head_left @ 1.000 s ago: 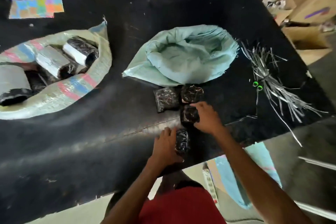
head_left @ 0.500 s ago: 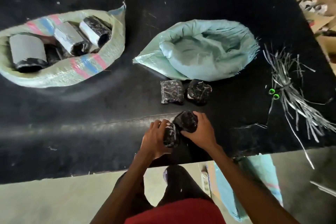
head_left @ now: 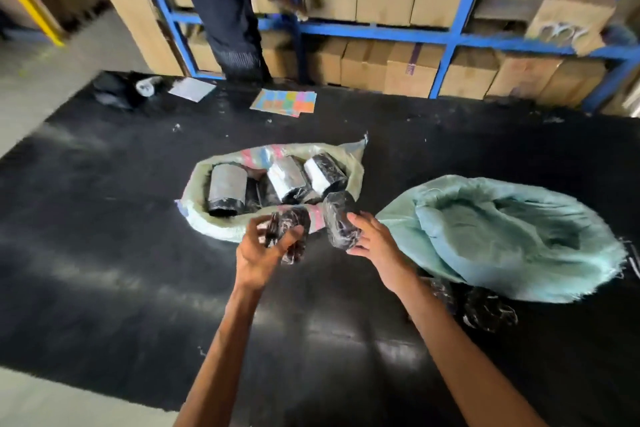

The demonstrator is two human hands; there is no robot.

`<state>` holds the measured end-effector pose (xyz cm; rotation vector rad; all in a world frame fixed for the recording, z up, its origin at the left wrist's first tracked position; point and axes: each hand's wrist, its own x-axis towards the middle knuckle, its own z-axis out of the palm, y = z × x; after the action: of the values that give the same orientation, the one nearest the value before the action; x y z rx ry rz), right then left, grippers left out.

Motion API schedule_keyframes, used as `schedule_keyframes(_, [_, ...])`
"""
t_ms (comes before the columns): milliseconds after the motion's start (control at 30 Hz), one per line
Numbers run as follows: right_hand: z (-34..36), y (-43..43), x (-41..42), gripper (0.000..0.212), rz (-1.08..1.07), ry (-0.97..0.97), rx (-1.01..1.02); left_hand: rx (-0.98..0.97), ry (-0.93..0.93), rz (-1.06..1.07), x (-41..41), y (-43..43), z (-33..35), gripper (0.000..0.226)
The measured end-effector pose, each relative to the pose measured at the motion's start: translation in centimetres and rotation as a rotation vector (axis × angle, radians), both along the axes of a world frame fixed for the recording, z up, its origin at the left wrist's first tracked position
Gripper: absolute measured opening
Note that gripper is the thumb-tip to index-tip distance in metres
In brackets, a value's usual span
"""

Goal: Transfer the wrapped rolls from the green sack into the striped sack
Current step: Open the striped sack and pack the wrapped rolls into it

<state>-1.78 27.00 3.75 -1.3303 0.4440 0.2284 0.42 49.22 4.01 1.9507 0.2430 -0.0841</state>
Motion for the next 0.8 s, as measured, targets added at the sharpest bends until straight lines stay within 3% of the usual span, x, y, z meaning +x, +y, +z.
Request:
schedule_keyframes(167, [2.3, 3.0, 8.2, 0.016, -0.048, 0.018, 0.064, 0.08, -0.066, 0.092, 7.3, 2.0, -0.1, 0.065])
schedule_keyframes(267, [1.8, 4.3, 14.1, 0.032, -0.035, -0.014, -0.069, 0.248, -0.046, 0.059, 12.1, 2.6, -1.5, 0.074])
schedule_keyframes(400, [-1.4, 4.9, 19.6, 0.066, 0.081, -0.189, -0.643, 0.579, -0.074, 0.041, 16.3, 2.1, -3.3, 0.082])
schedule_keyframes(500, [-5.7, 5.1, 22.6, 0.056, 0.199, -0.383, -1.308, 0.789, -0.175, -0.014, 19.7, 2.1, -6.7, 0.081])
schedule_keyframes(567, [-6.5, 5.1, 22.3, 0.052, 0.225, -0.456, -1.499, 0.874, -0.221, -0.036, 20.1, 1.9, -7.2, 0.078])
schedule_keyframes(800, [-9.8, 5.1, 23.0, 0.051, 0.145, -0.425, -1.49, 1.004, -0.101, -0.127, 19.6, 1.0, -9.7, 0.073])
